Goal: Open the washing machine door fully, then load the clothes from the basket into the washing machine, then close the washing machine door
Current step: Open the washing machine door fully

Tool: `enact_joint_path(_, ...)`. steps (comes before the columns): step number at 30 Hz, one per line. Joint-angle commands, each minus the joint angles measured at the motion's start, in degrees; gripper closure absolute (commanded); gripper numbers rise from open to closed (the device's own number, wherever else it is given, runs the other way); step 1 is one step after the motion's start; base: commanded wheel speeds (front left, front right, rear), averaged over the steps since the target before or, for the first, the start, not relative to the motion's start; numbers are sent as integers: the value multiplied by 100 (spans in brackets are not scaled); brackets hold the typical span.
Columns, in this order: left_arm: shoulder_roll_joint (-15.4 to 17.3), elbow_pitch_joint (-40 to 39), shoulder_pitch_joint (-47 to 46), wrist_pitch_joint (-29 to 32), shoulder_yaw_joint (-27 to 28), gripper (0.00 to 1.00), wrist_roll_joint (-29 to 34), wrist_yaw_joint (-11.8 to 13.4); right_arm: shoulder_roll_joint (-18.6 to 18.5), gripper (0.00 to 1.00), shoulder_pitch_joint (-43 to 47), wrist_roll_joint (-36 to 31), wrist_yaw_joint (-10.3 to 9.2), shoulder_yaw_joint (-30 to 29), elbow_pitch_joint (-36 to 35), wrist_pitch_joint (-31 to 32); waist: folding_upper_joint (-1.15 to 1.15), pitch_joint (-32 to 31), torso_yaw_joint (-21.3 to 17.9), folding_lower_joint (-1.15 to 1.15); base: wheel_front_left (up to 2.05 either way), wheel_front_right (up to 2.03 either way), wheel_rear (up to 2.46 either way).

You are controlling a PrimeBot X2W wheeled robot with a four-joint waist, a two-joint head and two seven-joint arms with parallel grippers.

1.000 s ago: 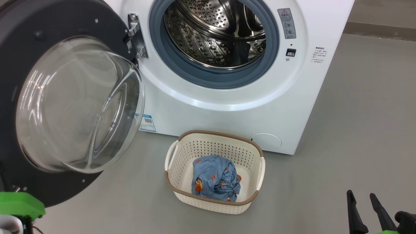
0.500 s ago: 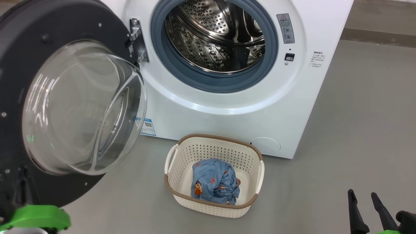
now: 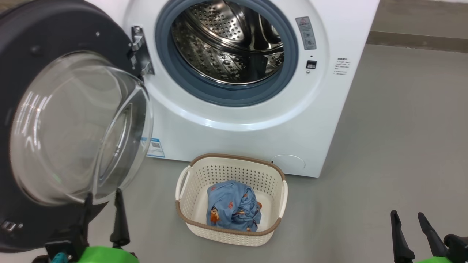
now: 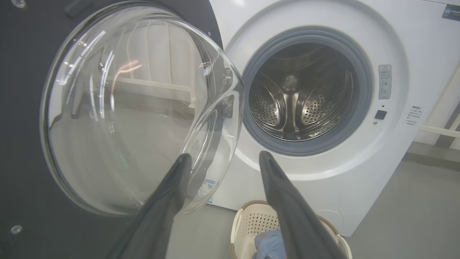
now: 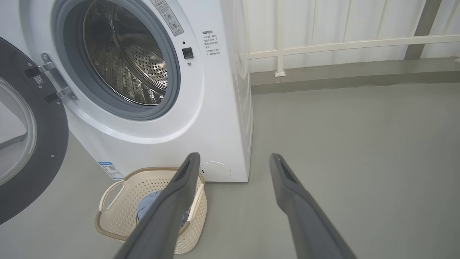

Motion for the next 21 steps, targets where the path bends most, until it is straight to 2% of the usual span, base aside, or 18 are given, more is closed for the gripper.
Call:
enact_joint_path(1, 87, -197, -117, 8, 165, 0, 50, -12, -97, 0, -143, -61, 25, 129, -178, 9, 0, 9, -124, 0, 0, 0, 0)
enact_joint_path(15, -18, 94, -209, -7, -42, 0, 88, -72, -97, 0, -79, -250, 25, 99, -409, 101, 0, 47, -991, 0, 0, 0, 0)
enact_joint_path(21, -102, 223, -215, -48, -53, 0, 86, -52, -97, 0, -57, -246, 25, 92, -434, 121, 0, 27, -1194, 0, 0, 0, 0)
